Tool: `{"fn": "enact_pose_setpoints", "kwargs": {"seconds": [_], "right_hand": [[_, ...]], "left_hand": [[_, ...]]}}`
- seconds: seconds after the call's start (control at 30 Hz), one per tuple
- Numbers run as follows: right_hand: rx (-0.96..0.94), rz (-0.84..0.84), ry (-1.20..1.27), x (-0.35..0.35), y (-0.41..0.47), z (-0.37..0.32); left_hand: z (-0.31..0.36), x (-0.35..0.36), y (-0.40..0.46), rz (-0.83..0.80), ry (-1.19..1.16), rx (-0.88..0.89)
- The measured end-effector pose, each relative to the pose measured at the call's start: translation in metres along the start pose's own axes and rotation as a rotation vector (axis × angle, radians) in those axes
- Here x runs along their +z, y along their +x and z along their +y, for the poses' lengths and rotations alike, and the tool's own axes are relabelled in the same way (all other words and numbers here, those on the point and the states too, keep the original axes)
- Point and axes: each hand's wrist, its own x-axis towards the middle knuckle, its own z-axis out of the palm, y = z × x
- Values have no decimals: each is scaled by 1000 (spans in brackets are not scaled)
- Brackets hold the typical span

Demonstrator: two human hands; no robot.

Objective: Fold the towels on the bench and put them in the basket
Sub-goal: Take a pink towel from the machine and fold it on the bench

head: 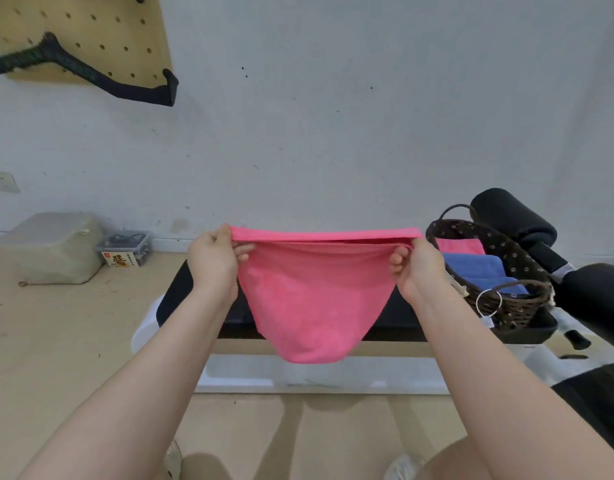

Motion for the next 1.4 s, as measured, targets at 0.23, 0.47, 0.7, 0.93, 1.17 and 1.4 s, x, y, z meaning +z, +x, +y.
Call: {"fn": "enact_pose_setpoints", "kwargs": {"seconds": [0.23,0.47,0.7,0.93,1.17,1.4], "right_hand": [[-91,-49,346,25,-2,-45],[-262,-32,228,57,49,-57],[-123,39,-85,83,148,-41],[-301,-109,-66,102,176,-73],[-186,5,-734,36,173,-17],[37,-115,-1050,-31,152,45]], "left_hand": [[44,19,5,-31,-185,47],[43,62,53,-119,-339,-87],[19,110,132,-83,-310,-208],[32,127,171,-127,-346,-50],[-32,91,155,-147,181,-35],[-106,37,114,-109,377,-310]]}}
